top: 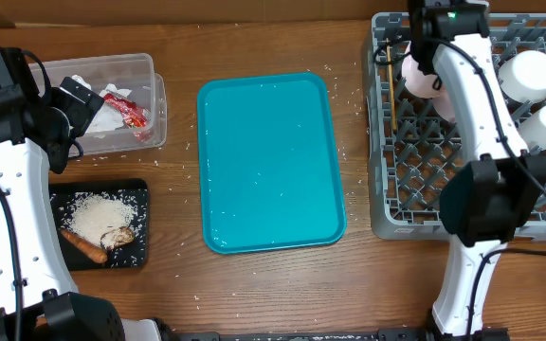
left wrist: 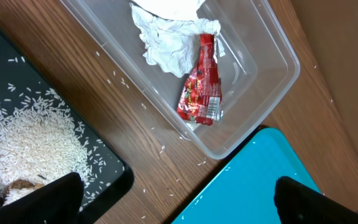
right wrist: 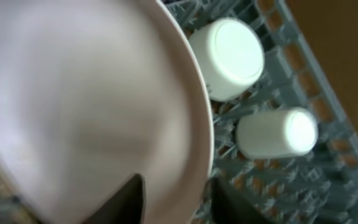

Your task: Sort waste into correct bins and load items into the dishwasher

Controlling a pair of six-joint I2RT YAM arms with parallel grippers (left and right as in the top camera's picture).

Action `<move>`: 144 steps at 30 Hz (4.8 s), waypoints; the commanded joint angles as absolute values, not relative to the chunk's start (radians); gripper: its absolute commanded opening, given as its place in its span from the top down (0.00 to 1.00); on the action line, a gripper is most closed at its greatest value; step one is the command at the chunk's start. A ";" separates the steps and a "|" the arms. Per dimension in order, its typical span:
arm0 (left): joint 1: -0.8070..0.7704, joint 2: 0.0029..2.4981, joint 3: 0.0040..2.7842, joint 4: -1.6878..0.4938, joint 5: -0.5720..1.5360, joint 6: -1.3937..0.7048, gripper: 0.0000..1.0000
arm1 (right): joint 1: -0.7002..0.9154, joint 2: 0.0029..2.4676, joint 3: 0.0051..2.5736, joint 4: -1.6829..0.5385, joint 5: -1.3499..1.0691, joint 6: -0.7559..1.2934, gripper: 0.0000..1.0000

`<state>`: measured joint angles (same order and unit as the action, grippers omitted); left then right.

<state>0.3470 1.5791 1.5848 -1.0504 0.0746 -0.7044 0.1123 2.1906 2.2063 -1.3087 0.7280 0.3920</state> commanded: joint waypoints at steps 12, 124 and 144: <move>0.347 1.566 1.603 -1.048 0.067 -0.710 0.00 | 0.067 1.935 2.240 -1.246 0.499 0.428 0.25; 0.347 1.566 1.603 -1.048 0.067 -0.710 0.00 | 0.201 1.137 1.175 -1.031 -0.241 0.148 0.00; 0.347 1.566 1.603 -1.048 0.067 -0.710 0.00 | -0.010 0.212 0.184 -0.170 -0.241 0.100 0.00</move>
